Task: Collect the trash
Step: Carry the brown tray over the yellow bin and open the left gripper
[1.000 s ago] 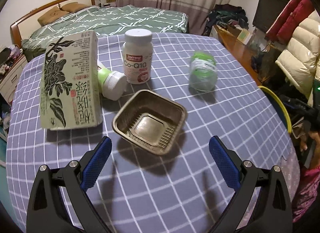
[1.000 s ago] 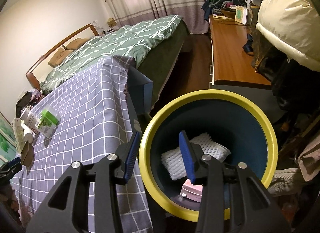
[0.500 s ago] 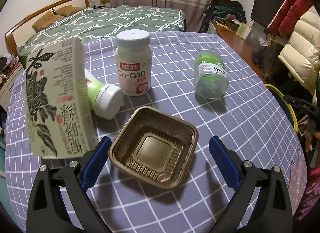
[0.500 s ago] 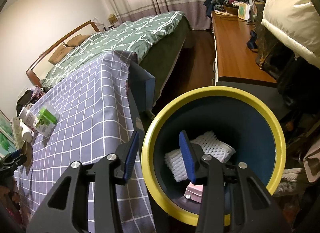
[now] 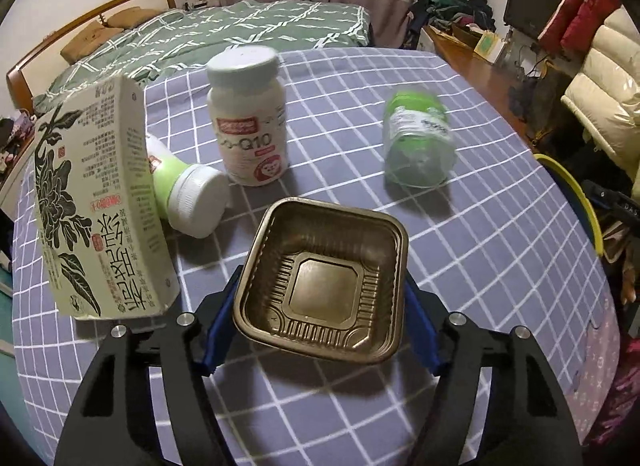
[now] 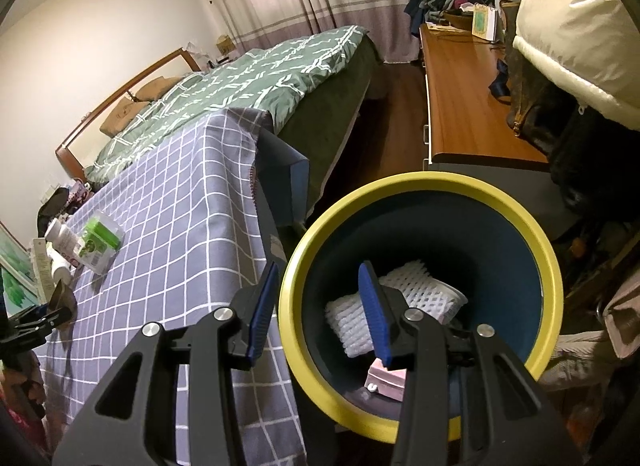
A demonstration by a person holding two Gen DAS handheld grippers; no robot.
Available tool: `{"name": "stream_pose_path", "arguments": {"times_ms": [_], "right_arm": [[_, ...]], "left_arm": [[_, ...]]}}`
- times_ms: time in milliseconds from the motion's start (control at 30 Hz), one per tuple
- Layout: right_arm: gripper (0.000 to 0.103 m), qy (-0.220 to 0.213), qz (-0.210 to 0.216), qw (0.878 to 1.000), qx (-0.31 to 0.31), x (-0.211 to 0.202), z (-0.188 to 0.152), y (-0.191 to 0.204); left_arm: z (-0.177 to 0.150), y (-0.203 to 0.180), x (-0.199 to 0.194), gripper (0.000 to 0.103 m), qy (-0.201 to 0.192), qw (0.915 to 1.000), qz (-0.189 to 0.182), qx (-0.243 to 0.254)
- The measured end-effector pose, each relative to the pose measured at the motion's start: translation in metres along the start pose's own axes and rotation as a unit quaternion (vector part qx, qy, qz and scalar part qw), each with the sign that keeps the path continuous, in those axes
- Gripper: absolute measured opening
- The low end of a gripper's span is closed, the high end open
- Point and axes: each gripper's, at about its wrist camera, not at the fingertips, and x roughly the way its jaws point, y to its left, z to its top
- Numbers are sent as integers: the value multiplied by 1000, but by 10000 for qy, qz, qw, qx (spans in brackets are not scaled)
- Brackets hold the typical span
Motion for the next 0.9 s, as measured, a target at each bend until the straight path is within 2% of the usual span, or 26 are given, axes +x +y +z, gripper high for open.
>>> {"name": "stream_pose_path", "arguments": {"times_ms": [233,467,700,900], "right_arm": [[40,-178,82,9997,125,-31,-9,-15],[40,-431,7,9987,268,-68,-22,-39],[40,-568,-175,9969,509,-90,-35,-76],[40,-636,-273,9954,670,-100,-42,-97]], "left_arm": [[7,-45,-27,70,-246,9987,-160,409],[26,-113,-43,70,-420,9933,-505,947],[46,-202,-32,70,-424,9822,-1013,1523],[64,-287,-10,70,-278,9688,-1589,1883]]}}
